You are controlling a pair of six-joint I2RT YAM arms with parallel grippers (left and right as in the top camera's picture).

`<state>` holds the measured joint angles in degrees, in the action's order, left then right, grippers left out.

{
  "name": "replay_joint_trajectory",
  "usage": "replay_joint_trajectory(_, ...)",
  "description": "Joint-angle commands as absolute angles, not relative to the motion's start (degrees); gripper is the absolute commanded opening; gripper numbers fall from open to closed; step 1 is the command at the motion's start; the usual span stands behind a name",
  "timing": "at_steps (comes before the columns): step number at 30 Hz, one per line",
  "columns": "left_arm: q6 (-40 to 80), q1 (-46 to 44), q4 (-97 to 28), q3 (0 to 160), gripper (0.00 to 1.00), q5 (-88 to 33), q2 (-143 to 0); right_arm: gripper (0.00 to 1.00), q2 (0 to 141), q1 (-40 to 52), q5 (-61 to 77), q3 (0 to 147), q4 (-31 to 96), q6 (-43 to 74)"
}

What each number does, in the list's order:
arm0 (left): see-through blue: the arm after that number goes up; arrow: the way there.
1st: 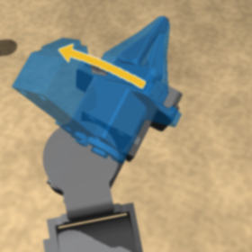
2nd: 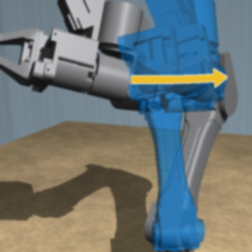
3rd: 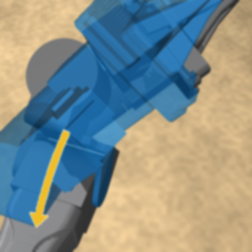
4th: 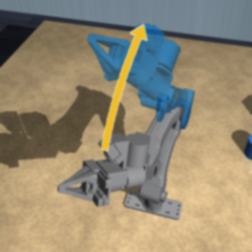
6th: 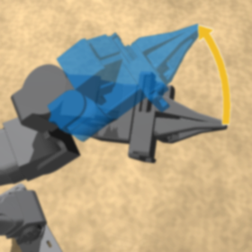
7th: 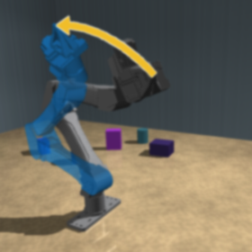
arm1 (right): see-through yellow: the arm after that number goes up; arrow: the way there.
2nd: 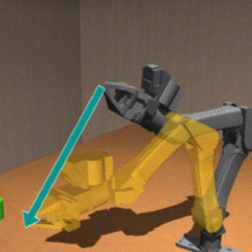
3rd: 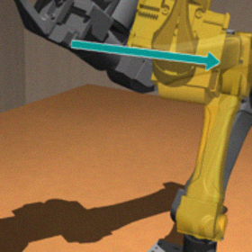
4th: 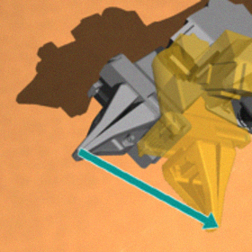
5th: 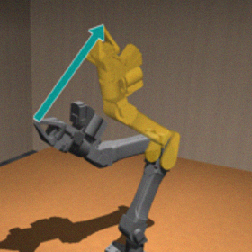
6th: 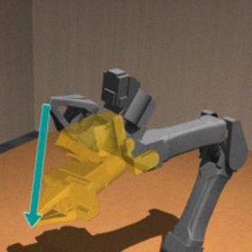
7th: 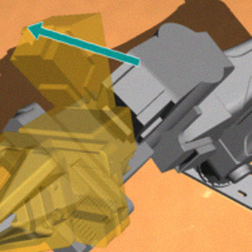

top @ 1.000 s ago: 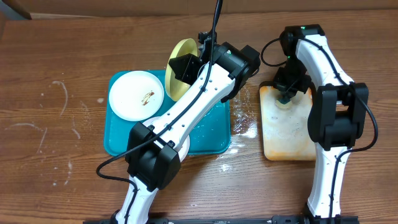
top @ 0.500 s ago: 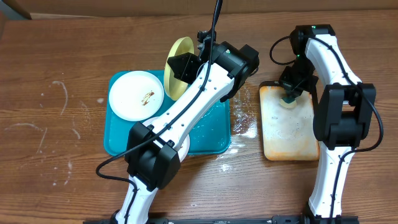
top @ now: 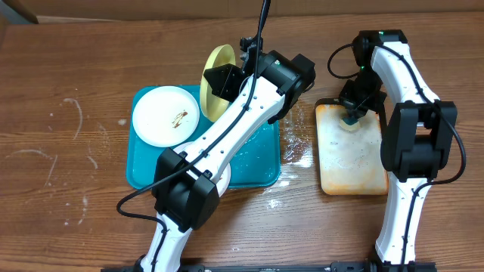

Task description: Clean dirty plates on tray and stack at the side

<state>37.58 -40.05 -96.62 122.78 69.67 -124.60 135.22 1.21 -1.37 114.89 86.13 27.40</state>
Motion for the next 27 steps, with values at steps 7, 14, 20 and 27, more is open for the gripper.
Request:
replay_joint_trajectory(7,40.32,-40.14,-96.27,123.44,0.04,66.46,-125.36,0.04,132.92,1.26,0.34,114.76,85.69,26.55)
replay_joint_trajectory(14,40.88,-40.01,-94.63,123.66,0.04,51.20,-125.05,0.04,132.92,1.26,0.34,114.76,85.30,26.55)
replay_joint_trajectory(20,43.88,-39.24,-96.86,123.28,0.04,57.49,-125.03,0.04,132.92,1.26,0.34,114.78,85.43,26.52)
replay_joint_trajectory(27,45.19,-37.47,-96.84,123.50,0.04,55.40,-124.99,0.04,132.92,1.26,0.34,114.76,85.47,26.52)
